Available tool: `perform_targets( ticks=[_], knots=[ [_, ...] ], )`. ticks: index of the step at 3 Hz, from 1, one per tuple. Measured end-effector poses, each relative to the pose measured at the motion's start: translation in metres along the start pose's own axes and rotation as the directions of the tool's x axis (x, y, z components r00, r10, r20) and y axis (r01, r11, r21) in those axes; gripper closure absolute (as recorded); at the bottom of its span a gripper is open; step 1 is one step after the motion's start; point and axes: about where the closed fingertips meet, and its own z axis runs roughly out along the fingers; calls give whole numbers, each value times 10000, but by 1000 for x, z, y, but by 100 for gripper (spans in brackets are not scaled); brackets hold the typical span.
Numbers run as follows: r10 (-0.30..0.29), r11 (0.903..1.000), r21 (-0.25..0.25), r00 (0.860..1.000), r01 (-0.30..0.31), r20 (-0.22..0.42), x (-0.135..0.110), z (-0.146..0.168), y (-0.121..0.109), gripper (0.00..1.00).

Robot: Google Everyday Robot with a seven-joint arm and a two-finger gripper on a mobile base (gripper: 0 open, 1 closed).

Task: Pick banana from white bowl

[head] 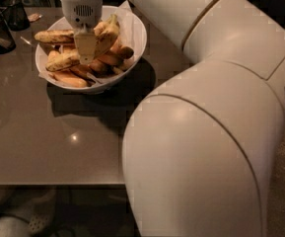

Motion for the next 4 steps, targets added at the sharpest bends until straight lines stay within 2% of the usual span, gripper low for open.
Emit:
perform_targets(
  ticks=[1,2,3,4],
  knots=[
    [-111,9999,-44,9999,111,-2,2,4,3,93],
    [-110,9999,-43,9999,110,-2,2,3,3,100],
    [-123,9993,342,9998,117,166,-2,-2,0,100],
    [-18,9962,874,9986,-28,526,3,-27,12,100]
  ],
)
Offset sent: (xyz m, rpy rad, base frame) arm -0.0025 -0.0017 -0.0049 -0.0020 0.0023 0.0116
